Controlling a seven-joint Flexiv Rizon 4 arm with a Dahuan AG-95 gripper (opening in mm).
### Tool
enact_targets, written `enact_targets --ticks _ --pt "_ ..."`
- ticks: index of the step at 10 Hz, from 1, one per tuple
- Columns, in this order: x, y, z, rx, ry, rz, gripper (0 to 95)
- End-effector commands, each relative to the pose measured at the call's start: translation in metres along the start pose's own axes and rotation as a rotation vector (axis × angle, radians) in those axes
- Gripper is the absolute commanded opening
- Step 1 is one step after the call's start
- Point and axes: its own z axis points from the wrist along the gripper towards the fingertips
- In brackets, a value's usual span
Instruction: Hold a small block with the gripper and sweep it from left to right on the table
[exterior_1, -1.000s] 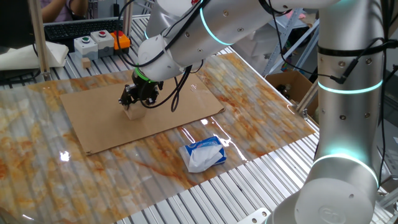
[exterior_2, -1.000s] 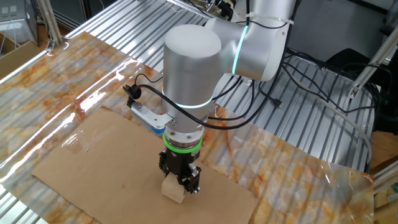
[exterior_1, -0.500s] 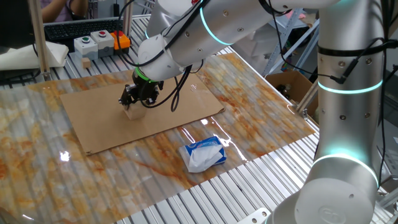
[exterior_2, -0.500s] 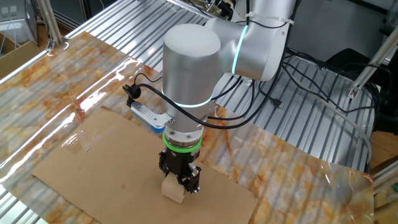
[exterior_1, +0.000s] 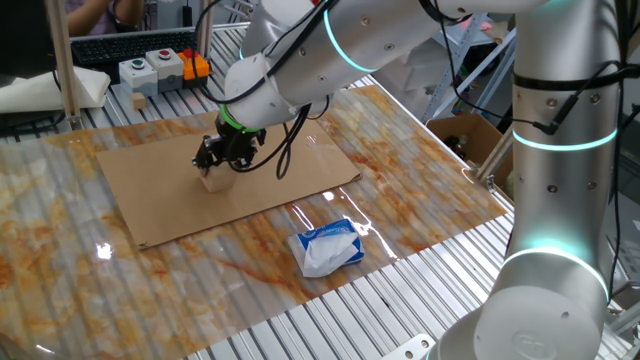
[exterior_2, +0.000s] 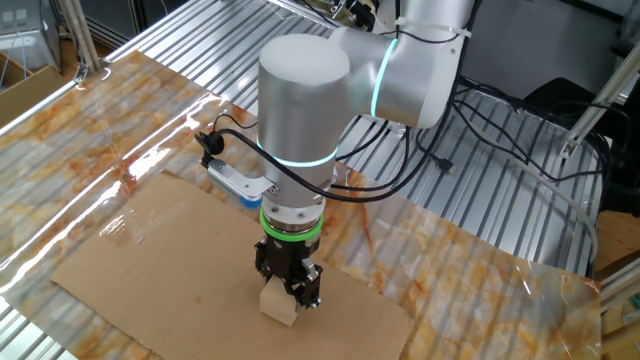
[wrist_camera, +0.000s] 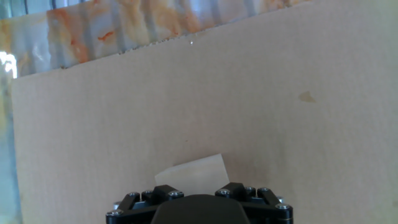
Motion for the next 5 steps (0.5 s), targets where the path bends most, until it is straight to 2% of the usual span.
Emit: enact_targets --ticks 1,3,4,5 --pt "-0.0007 -0.0007 0.0046 0.008 0.010 -0.023 0.0" --pt "-0.0007 -0.0007 0.0046 0.022 0.017 -0.067 0.0" --pt "-0.0007 -0.0007 0.0046 0.027 0.023 -0.115 0.0" --pt "-0.0007 -0.0007 0.0046 0.016 0.024 -0.134 0.0"
